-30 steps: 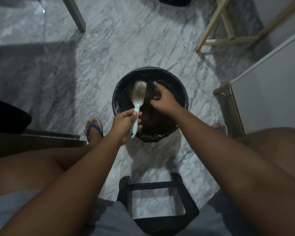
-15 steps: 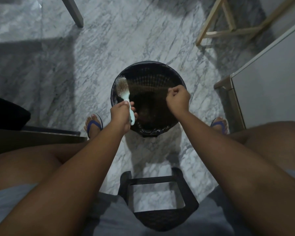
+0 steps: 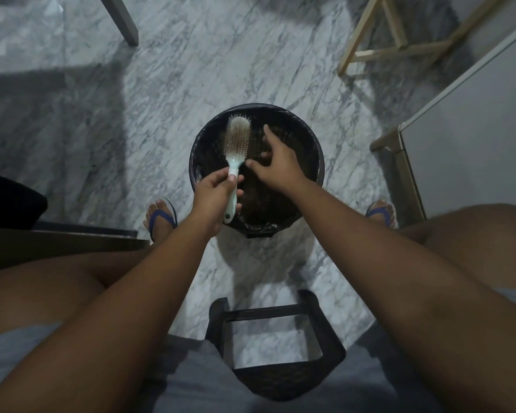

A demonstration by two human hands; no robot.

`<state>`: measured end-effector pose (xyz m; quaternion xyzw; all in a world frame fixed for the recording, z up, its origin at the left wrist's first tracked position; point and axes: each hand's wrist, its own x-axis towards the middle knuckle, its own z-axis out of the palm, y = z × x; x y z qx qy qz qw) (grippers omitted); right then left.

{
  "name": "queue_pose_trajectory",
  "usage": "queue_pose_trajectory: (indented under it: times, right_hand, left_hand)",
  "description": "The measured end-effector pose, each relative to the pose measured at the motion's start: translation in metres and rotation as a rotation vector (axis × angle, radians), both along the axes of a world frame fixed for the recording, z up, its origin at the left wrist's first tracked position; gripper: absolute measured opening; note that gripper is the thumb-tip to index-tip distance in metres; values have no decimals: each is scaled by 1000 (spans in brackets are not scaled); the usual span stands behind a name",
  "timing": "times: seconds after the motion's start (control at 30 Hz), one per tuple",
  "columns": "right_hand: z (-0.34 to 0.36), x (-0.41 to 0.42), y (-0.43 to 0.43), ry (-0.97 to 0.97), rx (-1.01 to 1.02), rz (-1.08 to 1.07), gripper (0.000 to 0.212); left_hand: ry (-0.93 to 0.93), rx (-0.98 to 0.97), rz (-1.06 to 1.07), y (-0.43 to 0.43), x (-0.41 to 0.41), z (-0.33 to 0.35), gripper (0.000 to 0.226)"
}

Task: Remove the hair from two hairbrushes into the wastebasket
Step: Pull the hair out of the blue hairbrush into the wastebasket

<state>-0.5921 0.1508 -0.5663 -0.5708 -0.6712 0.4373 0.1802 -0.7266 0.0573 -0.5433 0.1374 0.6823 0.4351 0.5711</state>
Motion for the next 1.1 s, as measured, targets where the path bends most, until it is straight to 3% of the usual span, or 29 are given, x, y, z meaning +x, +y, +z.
queue_pose_trajectory:
  times: [0.1,0.13,0.43,0.73,0.83,0.93,1.0,1.03,1.1]
  right_hand:
    - [2,-5,0,79,128,-106,21]
    - [3,-5,-1,109,153,-150,16]
    - [24,0,2,250,601,-285,14]
    - [56,0,18,396,728,-600,17]
    - [47,4,20,277,596,-583,17]
    - [21,17,16,-168,97,-222,15]
    - [6,21,14,-564,-274,66,33]
    - [4,20,13,-672,-363,143,49]
    - [9,14,12,-560,-319,158,79]
  left_hand:
    - [-45,-9,27,1,2,1,18]
    - [-52,-22,45,1,3,0,19]
    - [-120,-158,164,15,21,-4,15]
    - [-245,-279,310,20,14,-10,26]
    - [-194,-242,250,15,7,-9,29]
    - [-140,-140,208,14,6,-2,28]
    - [-105,-80,192,14,4,5,24]
    - [-92,-60,177,14,3,7,21]
    - [-65,-33,133,12,2,8,19]
